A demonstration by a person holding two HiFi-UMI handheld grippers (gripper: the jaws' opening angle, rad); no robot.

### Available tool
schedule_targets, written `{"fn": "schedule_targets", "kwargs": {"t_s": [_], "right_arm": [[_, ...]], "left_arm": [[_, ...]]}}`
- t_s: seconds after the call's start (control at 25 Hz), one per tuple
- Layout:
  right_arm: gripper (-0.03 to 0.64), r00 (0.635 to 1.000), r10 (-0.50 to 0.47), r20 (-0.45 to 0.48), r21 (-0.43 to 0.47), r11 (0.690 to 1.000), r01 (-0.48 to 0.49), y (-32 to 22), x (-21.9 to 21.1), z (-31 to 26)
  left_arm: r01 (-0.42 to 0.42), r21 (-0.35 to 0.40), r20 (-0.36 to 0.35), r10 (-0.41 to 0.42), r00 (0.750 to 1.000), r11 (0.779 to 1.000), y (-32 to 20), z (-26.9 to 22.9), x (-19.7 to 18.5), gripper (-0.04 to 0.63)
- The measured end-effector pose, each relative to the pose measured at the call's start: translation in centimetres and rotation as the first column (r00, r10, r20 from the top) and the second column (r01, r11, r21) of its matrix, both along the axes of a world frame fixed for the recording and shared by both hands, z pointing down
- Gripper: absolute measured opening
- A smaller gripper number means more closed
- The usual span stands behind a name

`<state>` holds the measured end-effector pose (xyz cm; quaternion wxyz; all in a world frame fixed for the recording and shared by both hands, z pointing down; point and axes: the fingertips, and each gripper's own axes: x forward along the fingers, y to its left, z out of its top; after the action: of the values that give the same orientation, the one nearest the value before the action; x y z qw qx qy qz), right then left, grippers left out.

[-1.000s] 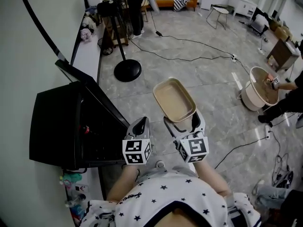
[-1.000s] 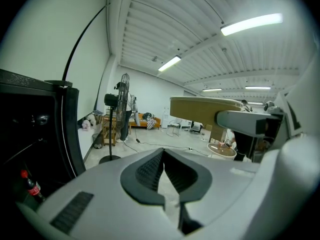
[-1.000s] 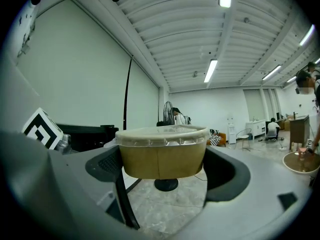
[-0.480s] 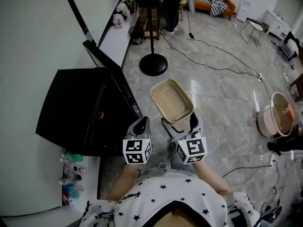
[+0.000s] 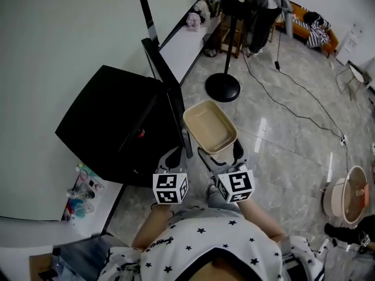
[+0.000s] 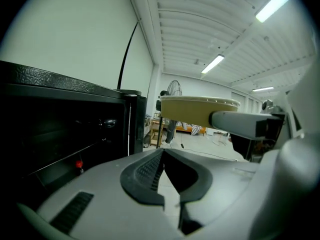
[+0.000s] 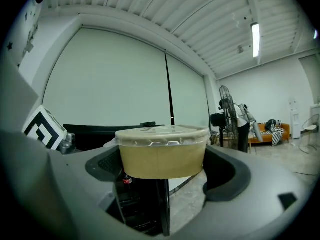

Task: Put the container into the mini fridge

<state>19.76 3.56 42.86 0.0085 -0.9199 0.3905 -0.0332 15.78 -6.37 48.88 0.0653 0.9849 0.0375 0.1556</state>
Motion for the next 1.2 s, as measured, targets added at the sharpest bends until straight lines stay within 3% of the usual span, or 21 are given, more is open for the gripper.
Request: {"fn": "schedule_targets", "kwargs": {"t_s": [0.28, 0.52, 0.84, 1.2], "right_arm": [[0.499, 0.982, -0.189, 0.017, -0.010, 0.982, 0.189, -3.7, 1.5, 0.6], [0.499, 0.934, -0.356, 0.038, -0.031, 0.933, 0.358, -7.0, 1.8, 1.4], [0.499, 0.836, -0.545, 0.061, -0.041, 0.836, 0.548, -11.5, 0.1, 2.4], [0.499, 0.699, -0.711, 0.075, -0.052, 0.698, 0.715, -16.2, -2.9, 3.2]], "left_arm": [[0.181, -0.005, -0.011, -0.182, 0.983, 0.983, -2.7, -0.4, 0.6, 0.012], [0.360, -0.016, -0.009, -0.360, 0.933, 0.933, -5.4, -0.5, -0.7, 0.012], [0.561, -0.015, 0.005, -0.561, 0.828, 0.827, -8.7, -0.1, -4.5, 0.012], [0.738, -0.015, 0.018, -0.738, 0.675, 0.675, -10.9, 0.0, -9.7, 0.012]]}}
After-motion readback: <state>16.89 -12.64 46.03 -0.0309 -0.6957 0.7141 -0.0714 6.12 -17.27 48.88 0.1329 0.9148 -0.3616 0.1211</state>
